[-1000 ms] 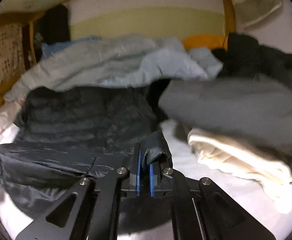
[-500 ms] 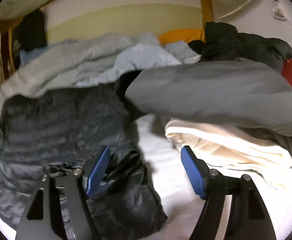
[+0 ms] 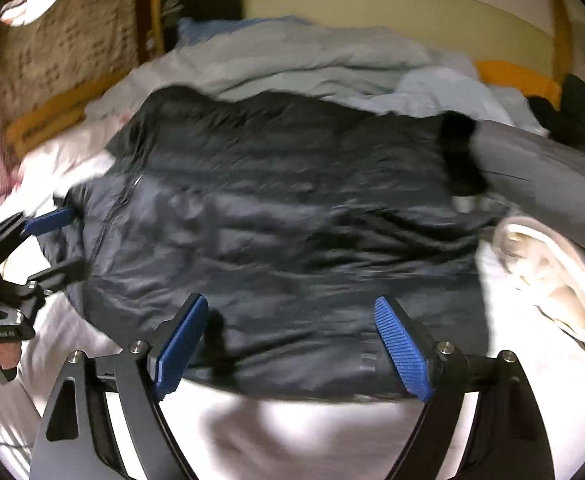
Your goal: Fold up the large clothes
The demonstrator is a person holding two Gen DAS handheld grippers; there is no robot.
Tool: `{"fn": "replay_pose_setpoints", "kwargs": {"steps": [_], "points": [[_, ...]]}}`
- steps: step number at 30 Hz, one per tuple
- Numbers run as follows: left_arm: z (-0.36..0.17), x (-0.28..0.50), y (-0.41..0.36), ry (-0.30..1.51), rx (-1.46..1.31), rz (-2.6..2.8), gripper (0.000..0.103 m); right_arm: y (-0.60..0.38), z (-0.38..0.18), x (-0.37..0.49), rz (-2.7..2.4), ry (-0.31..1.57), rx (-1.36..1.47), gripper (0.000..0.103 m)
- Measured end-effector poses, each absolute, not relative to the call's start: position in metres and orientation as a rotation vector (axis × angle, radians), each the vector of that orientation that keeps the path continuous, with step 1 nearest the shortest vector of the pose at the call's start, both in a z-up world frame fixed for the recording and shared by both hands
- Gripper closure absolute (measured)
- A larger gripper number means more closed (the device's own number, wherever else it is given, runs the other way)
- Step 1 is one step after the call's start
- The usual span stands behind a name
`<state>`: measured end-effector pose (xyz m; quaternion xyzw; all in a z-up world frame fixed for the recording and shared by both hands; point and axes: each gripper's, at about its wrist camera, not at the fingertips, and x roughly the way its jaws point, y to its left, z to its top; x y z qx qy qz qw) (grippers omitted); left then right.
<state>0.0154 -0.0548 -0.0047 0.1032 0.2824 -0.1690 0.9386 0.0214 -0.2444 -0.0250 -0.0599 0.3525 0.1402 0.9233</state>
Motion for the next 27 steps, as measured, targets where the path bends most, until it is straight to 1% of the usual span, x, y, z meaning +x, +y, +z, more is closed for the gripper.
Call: {"fn": "replay_pose_setpoints", "kwargs": {"steps": [2, 4, 6, 9, 13, 17, 21, 23, 24, 25, 27], "points": [[-0.013, 0.031, -0.061, 0.602, 0.234, -0.285, 0.022, -0.234, -0.032, 0.028, 0.253, 0.717, -0.167, 0.016], [-0.025, 0.054, -0.057, 0.669, 0.219, -0.221, 0.022, -0.233, -0.043, 0.043, 0.152, 0.756, -0.183, 0.016], [-0.039, 0.066, -0.042, 0.713, 0.167, -0.161, 0.022, -0.239, -0.051, 0.052, 0.076, 0.779, -0.169, 0.016], [-0.043, 0.069, -0.021, 0.746, 0.08, -0.107, 0.022, -0.252, -0.059, 0.057, -0.017, 0.748, -0.166, 0.016], [-0.045, 0.066, -0.005, 0.733, 0.042, -0.058, 0.022, -0.281, -0.06, 0.068, -0.06, 0.775, -0.06, 0.016], [-0.035, 0.05, 0.018, 0.672, -0.051, -0.076, 0.022, -0.297, -0.057, 0.071, -0.102, 0.756, -0.057, 0.016], [-0.011, 0.026, 0.035, 0.544, 0.051, 0.011, 0.022, -0.302, -0.039, 0.051, -0.052, 0.655, -0.058, 0.017], [-0.004, 0.03, 0.046, 0.529, 0.119, 0.161, 0.022, -0.299, -0.026, 0.044, 0.015, 0.608, -0.087, 0.018], [-0.002, 0.034, 0.056, 0.54, 0.119, 0.201, 0.022, -0.297, -0.022, 0.045, 0.057, 0.607, -0.095, 0.027], [-0.001, 0.037, 0.067, 0.548, 0.088, 0.209, 0.022, -0.295, -0.02, 0.049, 0.085, 0.619, -0.1, 0.049], [-0.003, 0.048, 0.092, 0.596, 0.03, 0.251, 0.022, -0.292, -0.024, 0.069, 0.104, 0.684, -0.112, 0.069]]}}
